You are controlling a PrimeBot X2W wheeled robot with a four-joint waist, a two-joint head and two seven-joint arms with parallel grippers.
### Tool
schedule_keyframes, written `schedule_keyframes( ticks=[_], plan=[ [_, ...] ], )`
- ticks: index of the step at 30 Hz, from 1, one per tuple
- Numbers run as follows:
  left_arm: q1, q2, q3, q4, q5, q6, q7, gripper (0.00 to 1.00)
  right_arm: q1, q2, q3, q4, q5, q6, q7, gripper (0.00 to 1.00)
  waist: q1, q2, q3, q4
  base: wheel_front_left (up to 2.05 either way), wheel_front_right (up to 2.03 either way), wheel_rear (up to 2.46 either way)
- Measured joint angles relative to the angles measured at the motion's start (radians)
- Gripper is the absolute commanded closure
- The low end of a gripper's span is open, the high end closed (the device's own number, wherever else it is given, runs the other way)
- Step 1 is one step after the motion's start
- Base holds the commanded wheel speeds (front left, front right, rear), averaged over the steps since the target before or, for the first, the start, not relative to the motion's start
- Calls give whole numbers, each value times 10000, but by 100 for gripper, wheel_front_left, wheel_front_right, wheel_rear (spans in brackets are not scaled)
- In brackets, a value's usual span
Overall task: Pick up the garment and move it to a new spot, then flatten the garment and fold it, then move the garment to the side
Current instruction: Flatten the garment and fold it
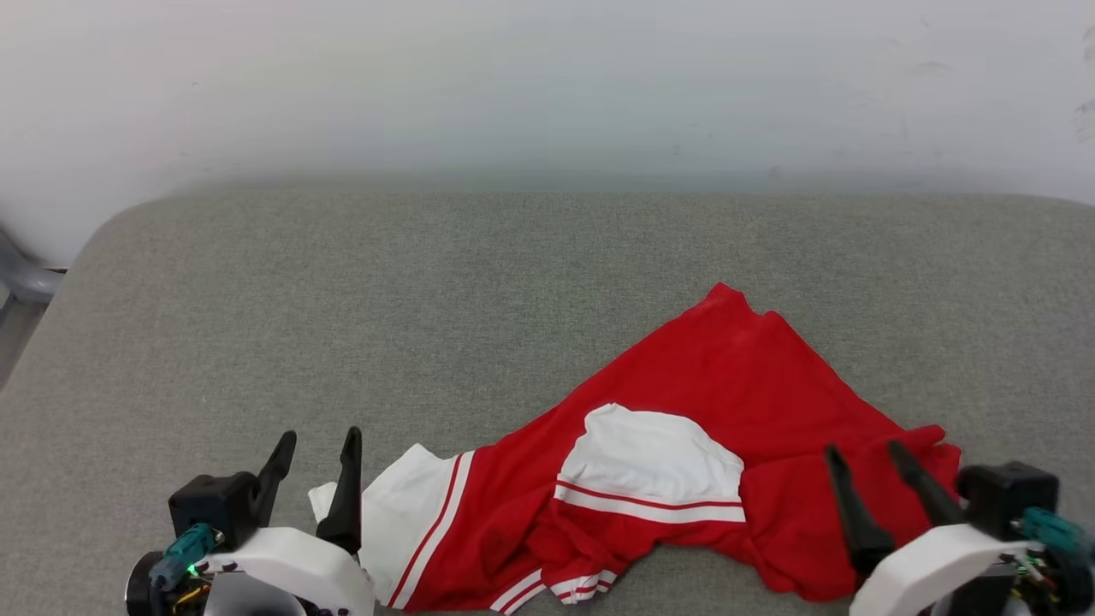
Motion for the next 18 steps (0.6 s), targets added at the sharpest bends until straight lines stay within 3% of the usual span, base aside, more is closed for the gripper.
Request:
schedule_keyframes(
  ticks=[4, 10, 18],
  plan=[
    [-98, -182, 280, -407, 612, 90, -84, 0, -84, -54, 1147, -148, 31, 2, 1379, 0, 0, 0, 27, 123, 0, 0, 0],
    [-94, -546, 483, -673, 1118, 50, -104, 0, -634, -825, 2915, -399, 746, 2, 3264, 0, 0, 0, 54, 488, 0, 0, 0],
    [-89, -1032, 617, -585, 1442, -257, -117, 0, -1873, -1394, 4859, -355, 1601, 2, 4280, 0, 1, 0, 230, 1102, 0, 0, 0]
  ],
)
